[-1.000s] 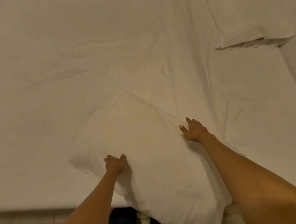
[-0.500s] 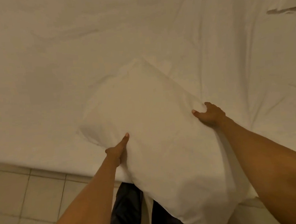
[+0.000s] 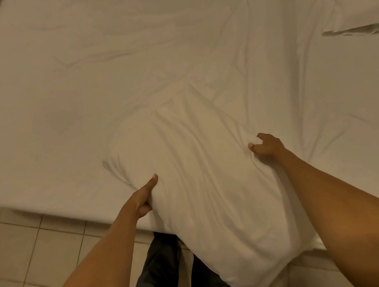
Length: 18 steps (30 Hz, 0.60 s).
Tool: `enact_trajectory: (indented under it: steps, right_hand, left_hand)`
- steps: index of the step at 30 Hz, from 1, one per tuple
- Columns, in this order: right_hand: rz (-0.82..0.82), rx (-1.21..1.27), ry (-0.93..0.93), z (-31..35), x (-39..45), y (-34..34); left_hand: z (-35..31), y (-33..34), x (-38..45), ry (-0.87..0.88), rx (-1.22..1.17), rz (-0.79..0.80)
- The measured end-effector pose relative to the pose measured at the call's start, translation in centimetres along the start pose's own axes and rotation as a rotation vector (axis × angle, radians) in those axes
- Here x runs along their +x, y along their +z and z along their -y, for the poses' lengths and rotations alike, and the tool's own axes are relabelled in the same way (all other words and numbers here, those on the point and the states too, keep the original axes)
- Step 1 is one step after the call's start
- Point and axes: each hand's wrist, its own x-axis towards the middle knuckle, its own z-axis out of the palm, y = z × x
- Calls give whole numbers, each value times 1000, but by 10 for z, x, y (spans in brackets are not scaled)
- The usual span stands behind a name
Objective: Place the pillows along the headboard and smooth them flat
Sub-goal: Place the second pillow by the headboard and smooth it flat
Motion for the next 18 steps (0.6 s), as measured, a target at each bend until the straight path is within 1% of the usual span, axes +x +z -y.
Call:
enact_trajectory:
  steps: [4, 9, 14, 18]
  right_hand:
    - [-106, 55, 9, -13, -28, -19]
    - [-173, 154, 70, -32, -67, -58]
    - [-282, 221, 114, -53, -106, -100]
    - [-382, 267, 182, -75, -136, -135]
  left_hand:
    - [-10, 13, -21, 14, 54, 51]
    - [-34, 43, -48, 56, 161, 98]
    - [-63, 85, -72, 104, 275, 158]
    - [-85, 133, -88, 152, 351, 214]
